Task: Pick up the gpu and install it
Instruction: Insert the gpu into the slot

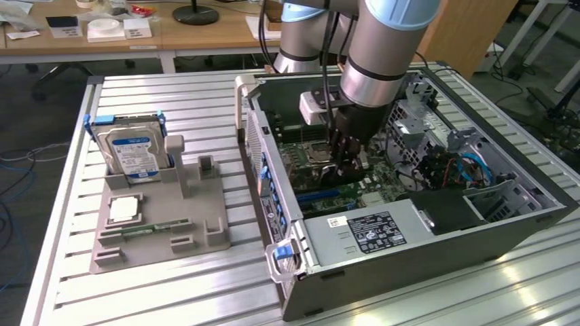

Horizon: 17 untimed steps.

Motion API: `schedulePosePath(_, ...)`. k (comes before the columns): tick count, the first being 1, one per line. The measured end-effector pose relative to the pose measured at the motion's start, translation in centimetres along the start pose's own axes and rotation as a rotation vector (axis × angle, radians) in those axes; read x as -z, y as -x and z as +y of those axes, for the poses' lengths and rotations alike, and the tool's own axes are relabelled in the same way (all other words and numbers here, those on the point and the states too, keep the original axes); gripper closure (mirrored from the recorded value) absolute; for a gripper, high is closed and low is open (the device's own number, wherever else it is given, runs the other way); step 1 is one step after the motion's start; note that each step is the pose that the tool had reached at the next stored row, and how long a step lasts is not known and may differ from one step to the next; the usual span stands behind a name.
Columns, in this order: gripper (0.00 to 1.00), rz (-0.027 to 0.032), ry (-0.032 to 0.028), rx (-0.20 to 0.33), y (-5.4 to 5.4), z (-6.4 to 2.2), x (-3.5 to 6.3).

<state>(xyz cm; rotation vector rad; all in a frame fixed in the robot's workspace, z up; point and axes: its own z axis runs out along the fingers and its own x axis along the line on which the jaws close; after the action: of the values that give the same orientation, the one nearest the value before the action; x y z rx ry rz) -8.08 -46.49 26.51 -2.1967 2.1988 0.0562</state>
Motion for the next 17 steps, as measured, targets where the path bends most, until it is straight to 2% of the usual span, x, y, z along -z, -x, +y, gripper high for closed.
schedulePosePath(8,0.73,0.0001,0.0000,0.000,0.0,0.33,-0.05)
schedulePosePath(9,0.73,0.0008,-0.0001,0.001,0.0,1.68,-0.19)
schedulePosePath(17,0.73,0.0008,0.0000,0.000,0.0,1.40,-0.19)
